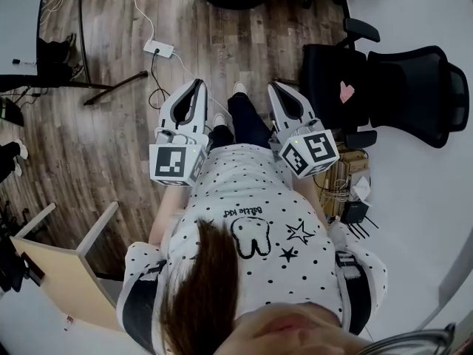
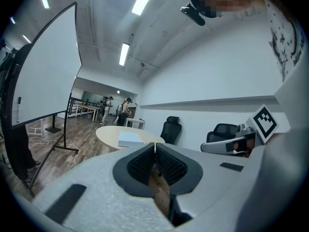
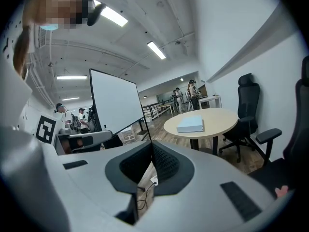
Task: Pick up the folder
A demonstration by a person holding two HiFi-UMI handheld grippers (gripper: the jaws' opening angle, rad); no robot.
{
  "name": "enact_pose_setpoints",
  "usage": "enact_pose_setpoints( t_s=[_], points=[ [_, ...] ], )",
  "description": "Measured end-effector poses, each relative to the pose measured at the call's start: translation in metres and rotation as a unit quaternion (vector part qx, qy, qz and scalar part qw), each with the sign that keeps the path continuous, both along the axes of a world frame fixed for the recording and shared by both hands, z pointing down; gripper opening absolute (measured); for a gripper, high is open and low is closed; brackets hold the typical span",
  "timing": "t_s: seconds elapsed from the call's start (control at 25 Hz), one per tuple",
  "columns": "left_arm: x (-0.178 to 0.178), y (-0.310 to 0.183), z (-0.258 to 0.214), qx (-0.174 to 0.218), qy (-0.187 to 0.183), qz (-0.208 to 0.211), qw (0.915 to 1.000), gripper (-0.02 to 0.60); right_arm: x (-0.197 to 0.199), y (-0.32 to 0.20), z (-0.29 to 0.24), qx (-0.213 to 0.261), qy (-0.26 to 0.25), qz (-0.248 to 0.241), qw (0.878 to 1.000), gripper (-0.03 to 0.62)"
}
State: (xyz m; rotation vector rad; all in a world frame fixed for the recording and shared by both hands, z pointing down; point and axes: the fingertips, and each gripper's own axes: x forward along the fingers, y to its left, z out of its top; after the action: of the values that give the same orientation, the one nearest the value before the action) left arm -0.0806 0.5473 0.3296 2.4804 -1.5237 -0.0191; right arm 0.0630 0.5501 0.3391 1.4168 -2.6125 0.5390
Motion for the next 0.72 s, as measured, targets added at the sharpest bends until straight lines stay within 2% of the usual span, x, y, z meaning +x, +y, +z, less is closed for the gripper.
enact_pose_setpoints(
  t_s=[0.32, 0.72],
  points=[
    [0.013, -0.045, 0.004, -0.014, 0.0, -0.008, 0.9999, 0.023, 0.016, -0.045, 0.007, -0.016, -0.003, -0.004, 1.0, 0.006],
    [0.039, -0.131, 0.004, -0.013, -0.005, -0.032, 0.9994, 0.023, 0.055, -0.139, 0.009, -0.016, -0.008, -0.011, 1.0, 0.006]
  ],
)
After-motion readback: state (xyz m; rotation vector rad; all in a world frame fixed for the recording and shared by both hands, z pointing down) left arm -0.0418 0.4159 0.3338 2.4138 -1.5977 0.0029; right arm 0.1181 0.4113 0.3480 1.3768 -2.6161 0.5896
